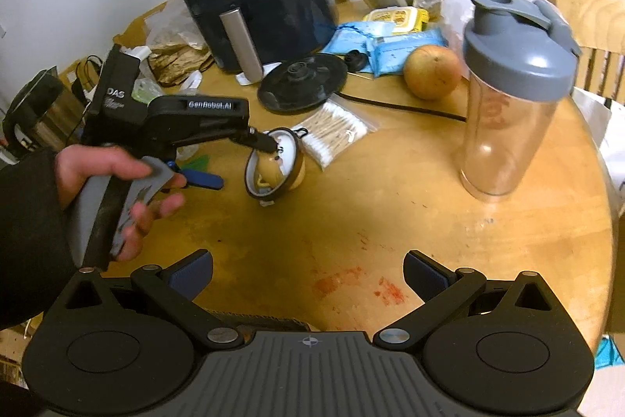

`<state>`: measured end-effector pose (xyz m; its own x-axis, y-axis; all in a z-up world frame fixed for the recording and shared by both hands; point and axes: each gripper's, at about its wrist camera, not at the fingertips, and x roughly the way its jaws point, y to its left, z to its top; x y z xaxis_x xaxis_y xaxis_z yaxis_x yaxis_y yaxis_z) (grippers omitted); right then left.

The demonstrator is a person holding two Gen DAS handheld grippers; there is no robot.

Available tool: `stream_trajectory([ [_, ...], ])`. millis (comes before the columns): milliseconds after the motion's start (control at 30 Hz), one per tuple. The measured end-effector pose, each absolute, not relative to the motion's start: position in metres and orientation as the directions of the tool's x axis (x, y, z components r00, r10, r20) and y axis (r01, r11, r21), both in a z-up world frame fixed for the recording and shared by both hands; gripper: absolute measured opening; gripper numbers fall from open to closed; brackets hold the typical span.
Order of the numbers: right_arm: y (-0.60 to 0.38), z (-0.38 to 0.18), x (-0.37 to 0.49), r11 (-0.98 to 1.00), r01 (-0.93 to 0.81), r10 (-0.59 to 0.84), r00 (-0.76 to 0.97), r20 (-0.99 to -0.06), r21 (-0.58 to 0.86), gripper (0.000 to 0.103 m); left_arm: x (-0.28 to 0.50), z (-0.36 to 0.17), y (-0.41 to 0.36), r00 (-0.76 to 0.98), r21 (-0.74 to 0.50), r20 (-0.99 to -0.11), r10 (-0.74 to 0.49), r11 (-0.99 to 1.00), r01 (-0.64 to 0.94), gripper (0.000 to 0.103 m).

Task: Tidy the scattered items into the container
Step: 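Close the left gripper around the clear tape ring on the yellow dog case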

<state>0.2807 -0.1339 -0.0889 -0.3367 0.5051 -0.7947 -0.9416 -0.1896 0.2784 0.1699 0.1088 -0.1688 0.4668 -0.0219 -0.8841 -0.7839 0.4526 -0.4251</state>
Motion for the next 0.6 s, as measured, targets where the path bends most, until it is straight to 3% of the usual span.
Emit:
stream_trajectory([
  [133, -0.139, -0.090, 0.286, -0.165, -0.947, 0.508, -0.322, -0.799, 0.277, 0.103, 0.172, -0.181, 0.116, 0.492, -0.482, -0.868, -0.061, 0.334, -0.810, 0.098],
  [267, -0.145, -0.092, 0.292, -0.141, -0.951, 0.508, -0.309, -0.804, 0.277, 0.103, 0.178, -0.187, 0.119, 0.473, -0.470, -0.878, -0.070, 0.308, -0.827, 0.098],
  [300, -0.146, -0.093, 0.293, -0.136, -0.951, 0.509, -0.307, -0.804, 0.277, 0.103, 0.180, -0.188, 0.120, 0.474, -0.471, -0.878, -0.071, 0.301, -0.829, 0.103],
  [600, -0.153, -0.096, 0.301, -0.104, -0.955, 0.510, -0.290, -0.810, 0.277, 0.103, 0.195, -0.191, 0.121, 0.413, -0.420, -0.907, -0.086, 0.276, -0.865, 0.102],
])
